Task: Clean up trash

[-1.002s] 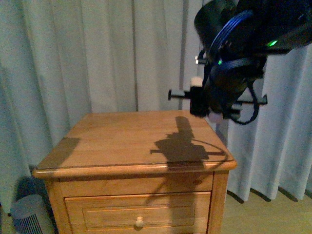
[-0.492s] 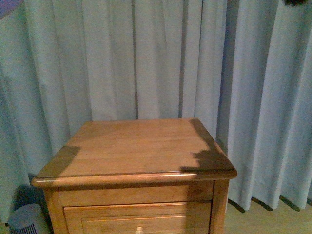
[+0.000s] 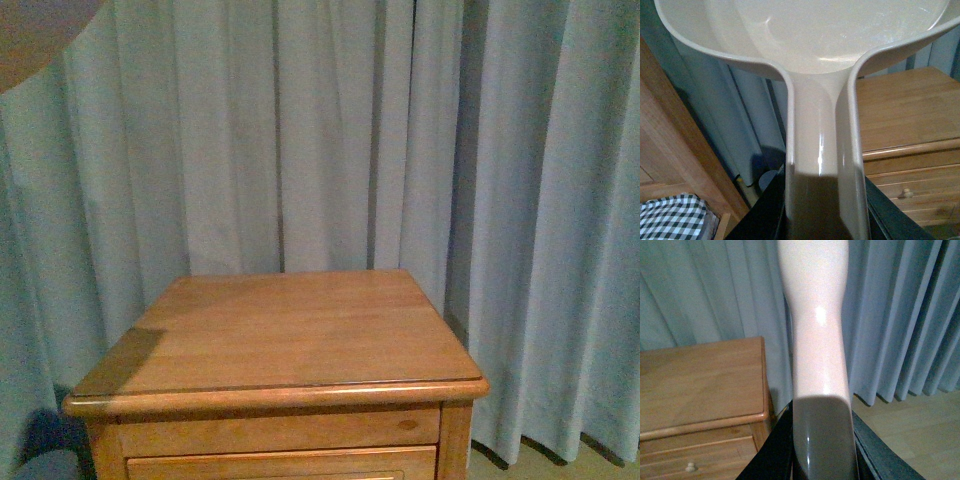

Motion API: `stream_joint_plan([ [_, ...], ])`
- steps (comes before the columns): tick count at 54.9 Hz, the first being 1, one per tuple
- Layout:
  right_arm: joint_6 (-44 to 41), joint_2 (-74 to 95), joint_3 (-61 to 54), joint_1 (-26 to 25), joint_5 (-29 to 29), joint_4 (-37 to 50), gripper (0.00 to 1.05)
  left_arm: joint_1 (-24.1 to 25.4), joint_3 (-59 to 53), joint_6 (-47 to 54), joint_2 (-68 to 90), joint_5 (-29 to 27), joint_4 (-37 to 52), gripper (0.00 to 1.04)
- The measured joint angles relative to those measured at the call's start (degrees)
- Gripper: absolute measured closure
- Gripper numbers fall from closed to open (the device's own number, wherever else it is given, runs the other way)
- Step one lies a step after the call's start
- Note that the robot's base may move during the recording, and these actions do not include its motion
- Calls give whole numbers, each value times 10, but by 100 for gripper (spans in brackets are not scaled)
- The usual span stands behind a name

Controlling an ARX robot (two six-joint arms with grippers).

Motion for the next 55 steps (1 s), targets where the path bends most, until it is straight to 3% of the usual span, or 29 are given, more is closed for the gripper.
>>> stream_joint_plan([
  [14,-3,-113,-65,58,56,-47,84,0,0,0,0,0,0,78],
  [55,-7,-118,-70,64,57,-56,84,0,0,0,0,0,0,78],
])
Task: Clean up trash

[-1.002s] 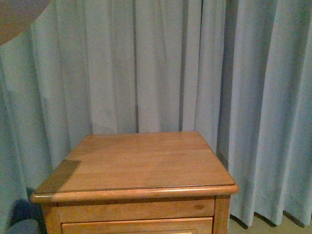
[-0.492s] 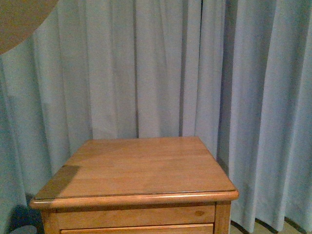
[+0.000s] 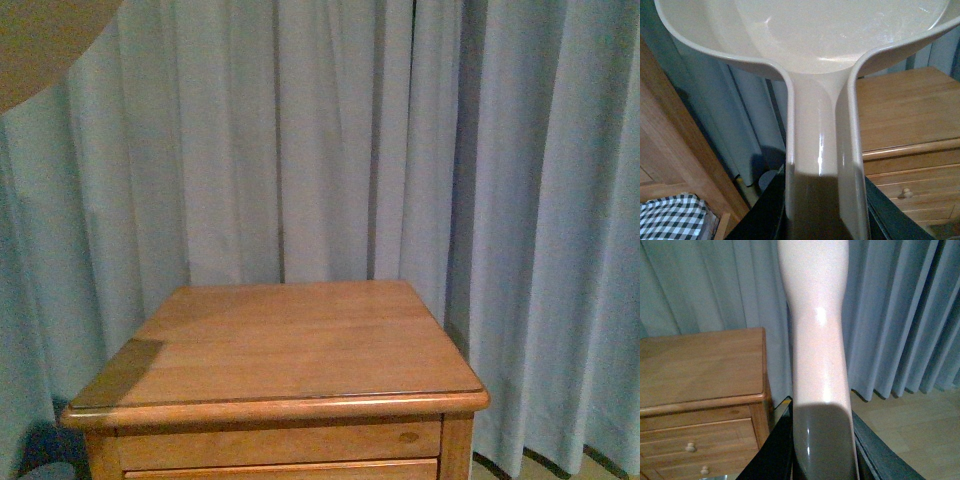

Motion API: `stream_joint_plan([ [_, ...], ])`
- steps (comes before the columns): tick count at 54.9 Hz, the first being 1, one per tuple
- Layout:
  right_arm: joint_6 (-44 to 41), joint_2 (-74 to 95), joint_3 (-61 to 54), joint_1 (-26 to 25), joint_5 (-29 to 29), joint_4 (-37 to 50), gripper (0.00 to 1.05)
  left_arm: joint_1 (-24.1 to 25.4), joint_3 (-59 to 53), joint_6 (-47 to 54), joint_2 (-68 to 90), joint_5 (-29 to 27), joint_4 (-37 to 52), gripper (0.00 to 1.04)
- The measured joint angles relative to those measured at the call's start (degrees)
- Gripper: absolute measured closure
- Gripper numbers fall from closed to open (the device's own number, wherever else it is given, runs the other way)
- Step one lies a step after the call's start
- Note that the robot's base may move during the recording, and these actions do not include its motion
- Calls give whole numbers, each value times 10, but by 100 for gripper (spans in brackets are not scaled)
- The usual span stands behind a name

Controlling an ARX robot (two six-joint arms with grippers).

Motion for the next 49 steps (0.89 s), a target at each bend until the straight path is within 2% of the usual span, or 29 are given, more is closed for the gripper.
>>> stream_joint_plan([
  [49,2,1,1,2,-1,-1,84,1,-2,-1,2,0,0,78],
])
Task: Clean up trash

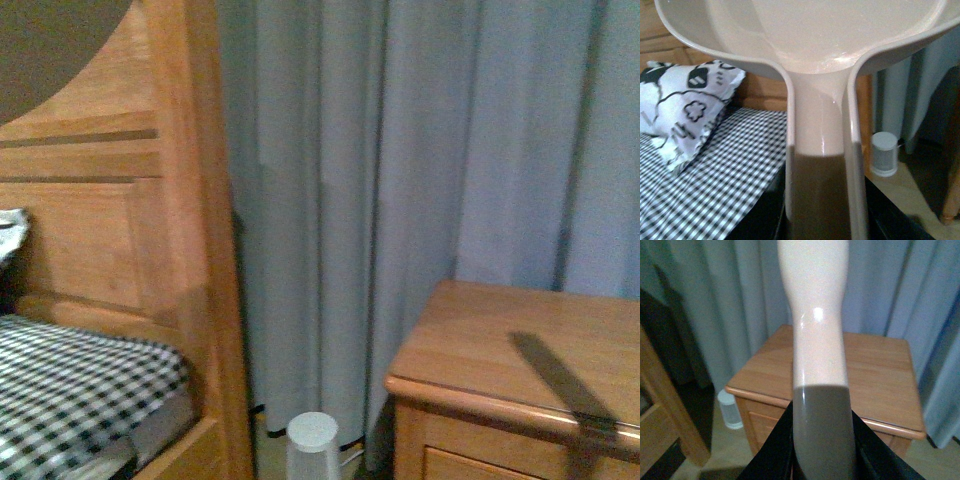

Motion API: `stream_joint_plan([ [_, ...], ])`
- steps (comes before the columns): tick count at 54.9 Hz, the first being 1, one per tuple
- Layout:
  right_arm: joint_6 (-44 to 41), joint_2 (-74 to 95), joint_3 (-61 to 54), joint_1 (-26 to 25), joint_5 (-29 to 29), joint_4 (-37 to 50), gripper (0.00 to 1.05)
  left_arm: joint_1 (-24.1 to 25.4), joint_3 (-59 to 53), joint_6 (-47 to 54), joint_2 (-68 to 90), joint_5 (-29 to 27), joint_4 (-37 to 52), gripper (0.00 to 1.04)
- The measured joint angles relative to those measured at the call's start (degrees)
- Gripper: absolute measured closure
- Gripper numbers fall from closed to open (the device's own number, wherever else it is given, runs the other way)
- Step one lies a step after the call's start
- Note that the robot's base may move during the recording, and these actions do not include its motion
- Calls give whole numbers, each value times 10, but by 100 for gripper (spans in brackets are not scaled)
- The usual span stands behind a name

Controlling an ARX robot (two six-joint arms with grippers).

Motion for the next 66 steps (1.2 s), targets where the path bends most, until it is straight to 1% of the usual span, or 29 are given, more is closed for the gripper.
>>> stream_joint_plan([
  [59,0,0,0,0,1,0,84,0,-1,-1,1,0,0,78],
  [66,0,3,0,2,-6,0,84,2,-1,-3,-4,-10,0,79],
])
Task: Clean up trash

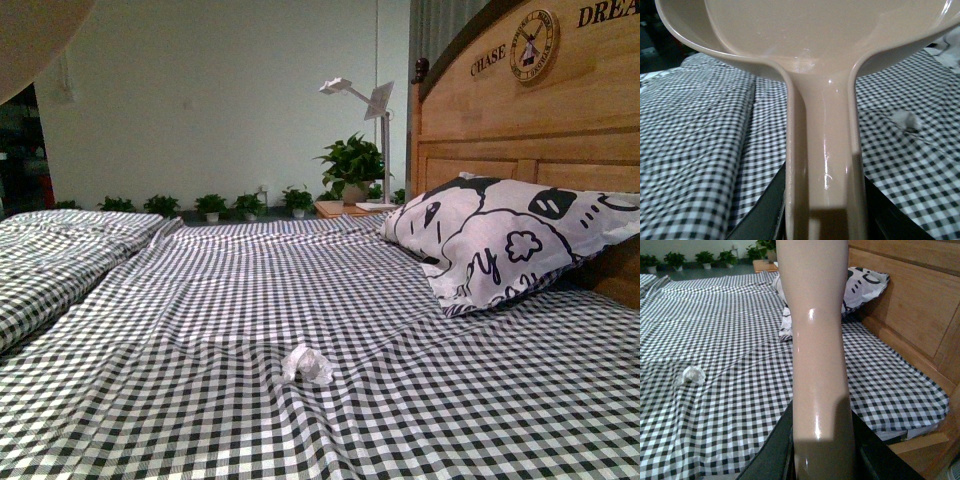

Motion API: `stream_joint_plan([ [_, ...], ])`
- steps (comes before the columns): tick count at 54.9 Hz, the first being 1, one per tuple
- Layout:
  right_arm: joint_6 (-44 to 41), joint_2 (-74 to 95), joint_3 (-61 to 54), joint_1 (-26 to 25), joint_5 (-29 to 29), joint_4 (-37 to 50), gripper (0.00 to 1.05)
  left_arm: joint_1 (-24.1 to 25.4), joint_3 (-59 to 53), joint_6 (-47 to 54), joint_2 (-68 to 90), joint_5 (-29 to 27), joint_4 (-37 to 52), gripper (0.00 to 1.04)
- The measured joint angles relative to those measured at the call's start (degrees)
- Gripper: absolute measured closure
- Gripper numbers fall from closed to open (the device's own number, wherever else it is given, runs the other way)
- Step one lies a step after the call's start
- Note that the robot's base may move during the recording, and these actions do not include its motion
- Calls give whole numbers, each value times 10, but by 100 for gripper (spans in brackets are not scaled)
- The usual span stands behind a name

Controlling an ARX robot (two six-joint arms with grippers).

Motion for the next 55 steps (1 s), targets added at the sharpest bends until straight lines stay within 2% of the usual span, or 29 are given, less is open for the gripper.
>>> stream_joint_plan([
  [28,0,-3,0,-2,7,0,84,-1,0,0,3,10,0,79],
  [30,0,-3,0,-2,7,0,84,-6,6,-11,9,-9,-23,79],
  [32,0,-3,0,-2,7,0,84,-12,29,-33,20,-44,-88,79],
  [36,0,-3,0,-2,7,0,84,-4,56,-67,41,-50,-162,79],
  [42,0,-3,0,-2,7,0,84,19,62,-76,66,-19,-188,79],
  [55,0,-3,0,-2,7,0,84,89,110,-1,149,159,-139,79],
])
